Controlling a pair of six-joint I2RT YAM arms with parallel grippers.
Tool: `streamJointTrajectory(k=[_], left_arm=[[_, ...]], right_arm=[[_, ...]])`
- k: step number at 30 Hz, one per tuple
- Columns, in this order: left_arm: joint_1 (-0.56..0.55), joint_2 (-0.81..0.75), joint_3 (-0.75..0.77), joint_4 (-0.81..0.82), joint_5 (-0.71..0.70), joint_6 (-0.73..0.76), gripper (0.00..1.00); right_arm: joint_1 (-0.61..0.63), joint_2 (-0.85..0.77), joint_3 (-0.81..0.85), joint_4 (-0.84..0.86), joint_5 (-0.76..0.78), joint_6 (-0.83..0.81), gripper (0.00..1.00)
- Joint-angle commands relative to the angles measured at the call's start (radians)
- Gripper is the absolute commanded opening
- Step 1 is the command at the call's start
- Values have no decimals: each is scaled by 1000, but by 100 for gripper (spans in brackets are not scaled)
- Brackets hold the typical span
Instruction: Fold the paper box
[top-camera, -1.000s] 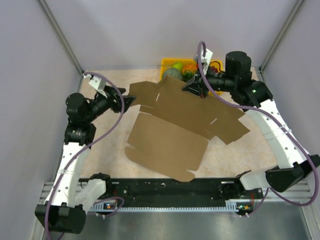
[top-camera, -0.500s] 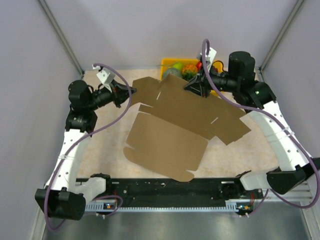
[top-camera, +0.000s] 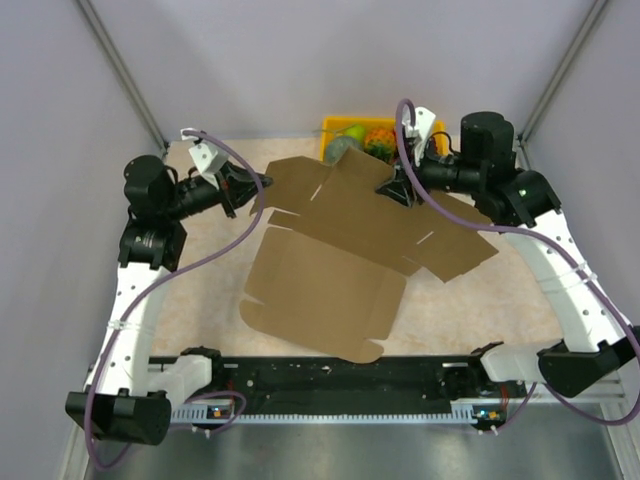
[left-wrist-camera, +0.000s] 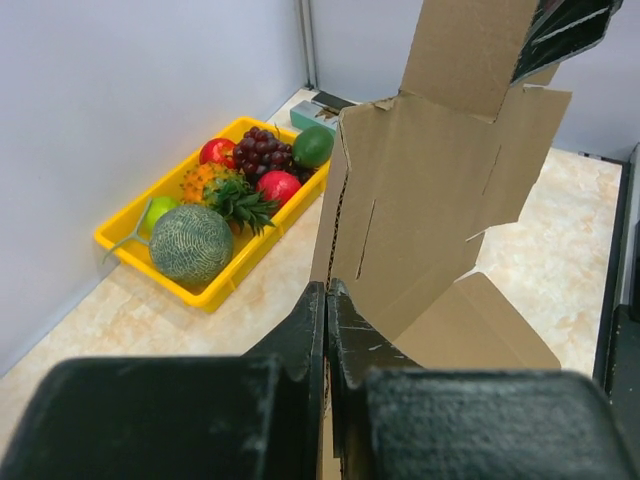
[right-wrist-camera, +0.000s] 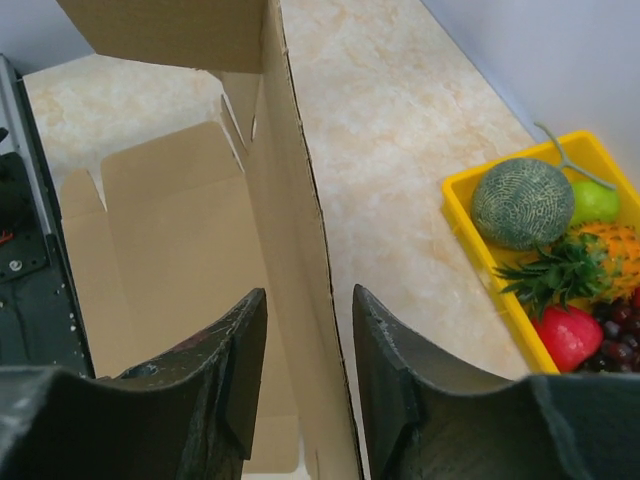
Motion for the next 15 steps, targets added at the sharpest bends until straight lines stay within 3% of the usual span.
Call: streamJointTrajectory(k=[1, 5, 8, 9, 10, 12, 13, 15], left_arm=[[0, -30, 64, -36, 57, 99, 0], [0, -30, 87, -75, 71, 148, 0], [0, -25, 100, -60, 77, 141, 0], [0, -23, 106, -44, 76, 107, 0], [0, -23, 110, -23, 68, 81, 0], [3, -25, 124, -15, -16, -21, 14], [6, -31, 127, -21, -53, -48, 28], [29, -60, 106, -15, -198, -184, 36]], right_arm=[[-8, 9, 21, -56, -73, -80, 39], [-9, 27, 41, -70, -121, -88, 33], [3, 24, 29, -66, -52, -101, 17], [11, 20, 32, -39, -20, -94, 0], [14, 14, 27, -18, 47, -74, 0], [14, -11, 18, 31, 80, -23, 0], [14, -17, 17, 36, 91, -19, 0], [14, -35, 9, 49, 91, -26, 0]])
